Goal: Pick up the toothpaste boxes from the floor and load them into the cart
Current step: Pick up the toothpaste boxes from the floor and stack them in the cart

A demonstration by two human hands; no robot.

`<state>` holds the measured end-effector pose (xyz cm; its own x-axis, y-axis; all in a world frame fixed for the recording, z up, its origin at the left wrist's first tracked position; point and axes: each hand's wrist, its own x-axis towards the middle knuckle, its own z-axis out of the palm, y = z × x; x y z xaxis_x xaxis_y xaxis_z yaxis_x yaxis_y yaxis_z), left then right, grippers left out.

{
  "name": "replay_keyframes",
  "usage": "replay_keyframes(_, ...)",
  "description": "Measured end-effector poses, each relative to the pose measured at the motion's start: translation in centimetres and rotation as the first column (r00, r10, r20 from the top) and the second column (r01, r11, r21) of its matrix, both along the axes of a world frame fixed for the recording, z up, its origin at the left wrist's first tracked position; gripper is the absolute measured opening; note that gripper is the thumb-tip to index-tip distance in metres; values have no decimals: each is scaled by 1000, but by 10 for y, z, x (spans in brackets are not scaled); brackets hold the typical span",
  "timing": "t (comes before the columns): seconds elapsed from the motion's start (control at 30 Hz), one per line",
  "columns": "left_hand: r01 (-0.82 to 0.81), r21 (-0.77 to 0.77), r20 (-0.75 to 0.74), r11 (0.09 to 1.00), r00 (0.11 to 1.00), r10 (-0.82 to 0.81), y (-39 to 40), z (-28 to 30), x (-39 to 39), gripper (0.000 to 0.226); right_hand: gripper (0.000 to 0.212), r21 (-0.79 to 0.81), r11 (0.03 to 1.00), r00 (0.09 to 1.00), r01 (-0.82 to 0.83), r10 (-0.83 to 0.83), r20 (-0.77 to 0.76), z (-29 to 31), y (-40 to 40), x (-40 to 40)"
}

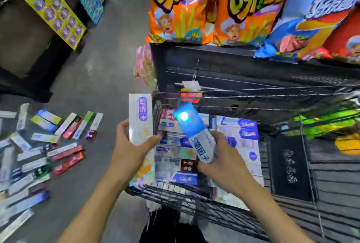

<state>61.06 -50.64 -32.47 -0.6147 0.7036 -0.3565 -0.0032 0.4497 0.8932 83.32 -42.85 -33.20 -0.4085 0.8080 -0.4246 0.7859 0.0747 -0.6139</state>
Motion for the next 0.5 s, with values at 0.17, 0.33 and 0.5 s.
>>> replay_keyframes(0.17, -1, -31, -82, 1000, 997, -2, 21, -67, -11, 63, 88, 68, 965, 958, -254, 241, 155, -101, 23, -14)
replay_keyframes(0.33, -32, -43, -111, 999, 993, 27, 28, -106, -14, 61, 88, 35, 917, 897, -397, 379, 228, -184, 44, -23)
replay_keyframes(0.5, -50, -75, -56, 996, 997, 46, 23, -130, -12, 57, 74, 105, 903, 906, -416, 401, 135, -255, 57, -39)
